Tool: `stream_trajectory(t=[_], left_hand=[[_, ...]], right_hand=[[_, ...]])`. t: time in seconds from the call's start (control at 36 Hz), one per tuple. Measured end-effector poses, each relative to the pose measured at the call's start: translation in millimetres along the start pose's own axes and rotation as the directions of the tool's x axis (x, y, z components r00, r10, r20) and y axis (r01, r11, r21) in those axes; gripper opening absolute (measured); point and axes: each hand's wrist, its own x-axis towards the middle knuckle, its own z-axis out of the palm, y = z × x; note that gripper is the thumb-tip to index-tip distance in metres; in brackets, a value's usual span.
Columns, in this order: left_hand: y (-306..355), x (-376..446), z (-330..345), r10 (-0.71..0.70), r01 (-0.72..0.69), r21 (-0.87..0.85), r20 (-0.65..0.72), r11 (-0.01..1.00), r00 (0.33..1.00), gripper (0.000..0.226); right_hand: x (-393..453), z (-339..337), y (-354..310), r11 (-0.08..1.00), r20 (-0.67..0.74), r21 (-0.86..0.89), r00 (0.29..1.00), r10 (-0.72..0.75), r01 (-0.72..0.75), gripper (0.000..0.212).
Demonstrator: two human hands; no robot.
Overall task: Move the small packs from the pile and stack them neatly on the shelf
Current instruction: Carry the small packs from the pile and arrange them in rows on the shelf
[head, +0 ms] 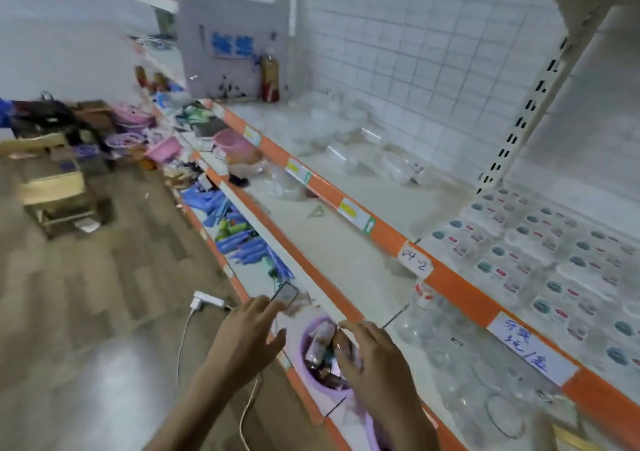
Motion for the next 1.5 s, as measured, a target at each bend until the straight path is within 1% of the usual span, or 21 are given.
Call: stream_trajectory(t=[0.06, 0.08, 0.17, 0.31, 0.39, 0.47, 0.61, 0.69, 0.81, 0.89, 0.97, 1.03, 1.08, 1.11, 1.17, 1.25, 1.33, 1.42, 1.5], left_hand=[[-18.2, -6.2, -10.2, -0.076, 0.077, 0.012, -0.024, 0.997, 0.997, 0.029], [-28.4, -9.5, -14.4, -0.109, 0.110, 0.029, -0.044, 0.994, 0.993, 0.028], [-59.1, -16.5, -25.9, -0.178, 0.183, 0.059, -0.087, 0.981, 0.980, 0.034], [-105.6, -26.2, -33.8, -0.267, 0.275, 0.039, -0.149, 0.961, 0.952, 0.028], [-140.7, -33.9, -28.7, -0.326, 0.332, 0.015, -0.141, 0.943, 0.935, 0.028], [-180.5, -35.7, -25.3, -0.365, 0.374, 0.028, -0.163, 0.927, 0.917, 0.030], [-246.5, -10.7, -32.7, -0.377, 0.382, 0.007, -0.139, 0.924, 0.916, 0.027], [-286.2, 18.0, -43.1, -0.350, 0.354, 0.013, -0.119, 0.935, 0.929, 0.024], [-331.3, 63.8, -57.9, -0.294, 0.296, 0.028, -0.053, 0.955, 0.954, 0.040], [-354.2, 98.1, -62.5, -0.263, 0.264, 0.006, -0.059, 0.964, 0.963, 0.038], [-366.9, 133.4, -63.4, -0.206, 0.205, -0.041, -0.026, 0.978, 0.978, 0.027], [-374.1, 160.7, -60.7, -0.201, 0.202, -0.099, 0.023, 0.974, 0.979, 0.029], [-383.0, 192.6, -56.0, -0.121, 0.123, -0.125, 0.025, 0.985, 0.992, 0.035], [-387.9, 209.6, -53.5, -0.075, 0.077, -0.141, 0.020, 0.987, 0.997, 0.035], [-395.5, 245.5, -52.3, -0.030, 0.034, -0.182, 0.021, 0.983, 0.999, 0.035], [-398.3, 305.7, -57.2, 0.064, -0.062, -0.158, 0.006, 0.985, 0.998, 0.035], [-399.5, 371.5, -61.4, 0.138, -0.145, -0.125, -0.063, 0.981, 0.988, 0.034], [-402.3, 436.5, -63.0, 0.211, -0.218, -0.100, -0.082, 0.971, 0.974, 0.045], [-400.8, 498.3, -61.8, 0.278, -0.286, -0.094, -0.087, 0.954, 0.957, 0.047]], right_hand=[[13.7, 3.7, -16.4, 0.997, 0.026, -0.011, 0.997, -0.076, 0.076, 0.042], [20.8, 5.3, -24.2, 0.994, 0.045, -0.008, 0.993, -0.106, 0.106, 0.041], [42.8, 12.7, -46.7, 0.985, 0.084, 0.005, 0.982, -0.171, 0.172, 0.043], [82.1, 34.1, -76.6, 0.968, 0.109, -0.007, 0.962, -0.250, 0.252, 0.042], [112.4, 48.4, -94.2, 0.964, 0.151, 0.002, 0.953, -0.262, 0.264, 0.045], [149.5, 64.5, -114.5, 0.965, 0.174, -0.006, 0.950, -0.259, 0.264, 0.045], [211.8, 88.8, -156.0, 0.972, 0.186, -0.019, 0.956, -0.226, 0.233, 0.044], [246.2, 98.5, -179.1, 0.978, 0.185, -0.021, 0.962, -0.198, 0.205, 0.045], [288.0, 104.9, -202.0, 0.986, 0.164, -0.027, 0.973, -0.161, 0.167, 0.045], [316.3, 102.5, -208.8, 0.990, 0.130, -0.045, 0.983, -0.128, 0.135, 0.044], [344.1, 96.8, -207.4, 0.993, 0.035, -0.077, 0.996, -0.088, 0.090, 0.041], [361.8, 88.5, -204.5, 0.994, -0.034, -0.086, 0.997, -0.067, 0.064, 0.038], [380.8, 76.8, -198.3, 0.995, -0.104, -0.090, 0.993, -0.048, 0.039, 0.035], [390.8, 69.8, -194.9, 0.996, -0.137, -0.088, 0.990, -0.036, 0.024, 0.034], [412.8, 54.7, -187.6, 0.996, -0.200, -0.088, 0.980, -0.008, -0.010, 0.032], [451.7, 30.3, -171.4, 0.993, -0.339, -0.111, 0.941, 0.005, -0.045, 0.029], [491.2, 1.3, -155.5, 0.989, -0.433, -0.122, 0.901, 0.020, -0.080, 0.028], [527.3, -27.3, -138.7, 0.985, -0.485, -0.128, 0.874, 0.037, -0.113, 0.029], [562.7, -49.8, -123.0, 0.988, -0.492, -0.089, 0.868, 0.068, -0.128, 0.029]])
